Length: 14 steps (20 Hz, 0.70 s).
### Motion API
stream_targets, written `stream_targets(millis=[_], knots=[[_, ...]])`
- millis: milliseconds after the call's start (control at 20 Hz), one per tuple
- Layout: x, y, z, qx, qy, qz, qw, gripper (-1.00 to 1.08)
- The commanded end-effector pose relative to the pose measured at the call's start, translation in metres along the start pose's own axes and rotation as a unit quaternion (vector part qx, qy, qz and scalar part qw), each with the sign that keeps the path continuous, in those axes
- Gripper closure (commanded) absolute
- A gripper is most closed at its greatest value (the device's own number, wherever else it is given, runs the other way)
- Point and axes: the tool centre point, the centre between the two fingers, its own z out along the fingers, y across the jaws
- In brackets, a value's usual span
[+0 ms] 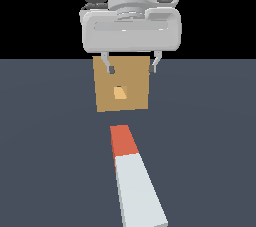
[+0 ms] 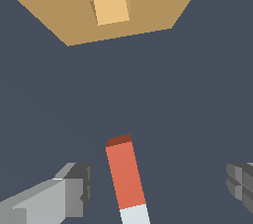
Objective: Insert the peg into the horizontal hole in a box.
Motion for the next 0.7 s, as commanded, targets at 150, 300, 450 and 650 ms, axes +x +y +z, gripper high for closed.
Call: stream_targets(millis=[150,300,450,650], knots=[[-0.002,0.000,0.001,0.000,0.000,-0.001,1.0000,-0.92],[-0.008,-0.001,0.005,0.001,0.000,-0.005,1.0000,-0.92],[-0.018,-0.002,0.011,0.001,0.000,-0.012,0.9999,-0.92],[-0.038,-0.005,0.022,0.002,0.000,-0.025,0.9997,-0.92]])
